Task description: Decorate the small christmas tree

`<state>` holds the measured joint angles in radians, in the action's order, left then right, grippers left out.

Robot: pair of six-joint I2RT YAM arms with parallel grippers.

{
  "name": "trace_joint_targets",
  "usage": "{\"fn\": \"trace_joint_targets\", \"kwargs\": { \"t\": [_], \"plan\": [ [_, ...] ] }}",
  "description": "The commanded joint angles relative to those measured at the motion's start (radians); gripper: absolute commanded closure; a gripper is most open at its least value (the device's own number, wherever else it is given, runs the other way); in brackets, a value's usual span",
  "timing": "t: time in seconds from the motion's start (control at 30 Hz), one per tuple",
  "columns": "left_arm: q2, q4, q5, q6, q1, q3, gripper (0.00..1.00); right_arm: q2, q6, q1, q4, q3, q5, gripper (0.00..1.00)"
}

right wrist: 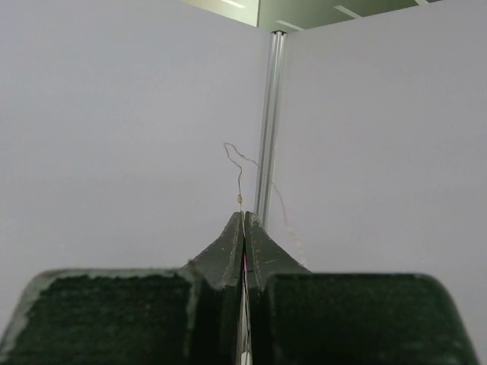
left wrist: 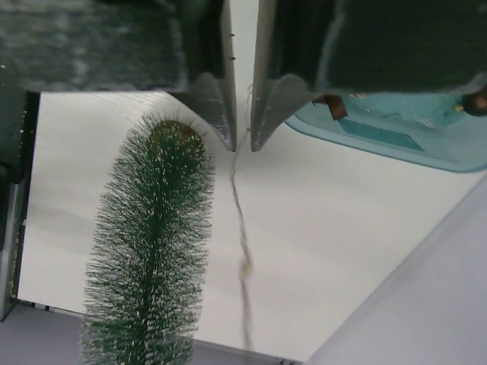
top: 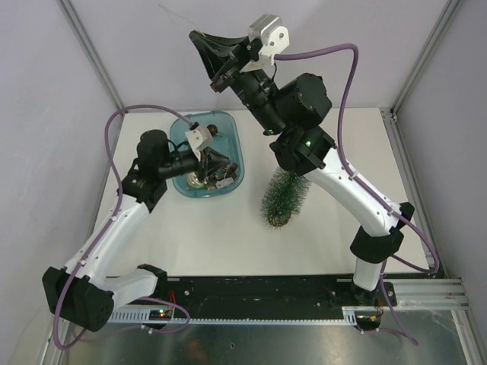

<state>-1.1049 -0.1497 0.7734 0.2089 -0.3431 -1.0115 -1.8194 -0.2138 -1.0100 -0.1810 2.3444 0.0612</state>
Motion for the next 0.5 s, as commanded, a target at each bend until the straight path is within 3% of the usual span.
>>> {"fn": "trace_joint_targets", "kwargs": {
  "t": [0.0,0.23,0.47],
  "plan": [
    [0.027,0.05,0.01,-0.011,-0.009,-0.096,0.87,0.027,-0.015,0.015,-0.023,0.042,-0.008,1.0],
    [0.071,0.013,0.017,-0.057,-0.009,-0.157,0.93,0.094,-0.066,0.068,-0.056,-0.054,0.031,1.0],
    [0.093,-0.035,0.039,-0.086,-0.011,-0.202,1.0,0.182,-0.008,0.15,-0.108,-0.172,0.023,1.0]
  ]
}}
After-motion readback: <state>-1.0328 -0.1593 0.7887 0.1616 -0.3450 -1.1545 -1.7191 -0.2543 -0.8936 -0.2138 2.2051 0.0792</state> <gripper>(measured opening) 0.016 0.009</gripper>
